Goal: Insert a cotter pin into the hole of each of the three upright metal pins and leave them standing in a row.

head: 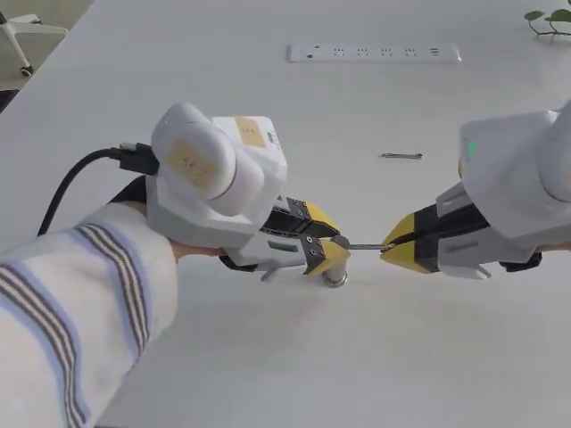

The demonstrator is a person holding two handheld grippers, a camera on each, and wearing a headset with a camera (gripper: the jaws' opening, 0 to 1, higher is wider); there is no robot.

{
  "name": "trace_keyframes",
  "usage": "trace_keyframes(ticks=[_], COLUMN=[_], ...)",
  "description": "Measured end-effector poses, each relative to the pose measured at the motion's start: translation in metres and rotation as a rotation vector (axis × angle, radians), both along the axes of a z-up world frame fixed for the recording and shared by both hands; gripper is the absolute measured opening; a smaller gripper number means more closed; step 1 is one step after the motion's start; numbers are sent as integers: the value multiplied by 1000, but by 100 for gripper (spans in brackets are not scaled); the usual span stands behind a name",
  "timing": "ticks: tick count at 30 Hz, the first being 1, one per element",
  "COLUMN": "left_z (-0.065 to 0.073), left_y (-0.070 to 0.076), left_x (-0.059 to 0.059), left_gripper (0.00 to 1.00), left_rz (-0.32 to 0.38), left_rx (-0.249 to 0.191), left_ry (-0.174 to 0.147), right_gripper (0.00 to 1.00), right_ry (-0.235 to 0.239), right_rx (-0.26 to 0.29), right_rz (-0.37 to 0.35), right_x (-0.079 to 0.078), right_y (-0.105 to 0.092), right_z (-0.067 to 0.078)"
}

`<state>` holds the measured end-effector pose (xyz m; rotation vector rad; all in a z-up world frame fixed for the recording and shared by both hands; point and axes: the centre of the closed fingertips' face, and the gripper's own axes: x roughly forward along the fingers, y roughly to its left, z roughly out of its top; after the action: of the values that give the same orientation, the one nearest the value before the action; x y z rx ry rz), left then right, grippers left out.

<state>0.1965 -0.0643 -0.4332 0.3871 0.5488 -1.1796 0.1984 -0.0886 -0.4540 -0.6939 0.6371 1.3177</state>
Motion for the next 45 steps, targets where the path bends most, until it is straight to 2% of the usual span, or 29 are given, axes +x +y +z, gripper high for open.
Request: trace_keyframes(ticks=[4,8,14,17,20,24,29,34,36,45], left_z=[0,-1,-2,-3,-3,-3,-2,-2,-1,0], left_y=[0,-1,-2,-2,-1,-1,-1,-1,-1,-2], left_x=[1,1,3,4,4,4,4,4,4,2], left_gripper=[9,9,9,9,10,10,10,10,10,10], left_rz=[1,4,-1,-5,-3,0,-2,-3,-2,4], left_rx=[3,6,21,28,31,36,40,44,45,50], left_ry=[-6,-5,-18,-24,-25,-29,-32,-36,-37,-47], right_gripper=[0,0,0,0,0,8,7,3,0,0], right_ry=[16,19,16,5,19,24,19,32,30,24], right_rx=[22,55,64,57,92,112,118,152,153,147], right_rz=[-18,-15,-9,-4,-32,-62,-71,-87,-83,-85], right_x=[4,3,-4,-6,-6,-5,-6,-7,-8,-8], right_y=[6,18,30,28,27,22,16,18,19,26], right_z=[-7,-4,-1,-1,0,3,8,14,14,14])
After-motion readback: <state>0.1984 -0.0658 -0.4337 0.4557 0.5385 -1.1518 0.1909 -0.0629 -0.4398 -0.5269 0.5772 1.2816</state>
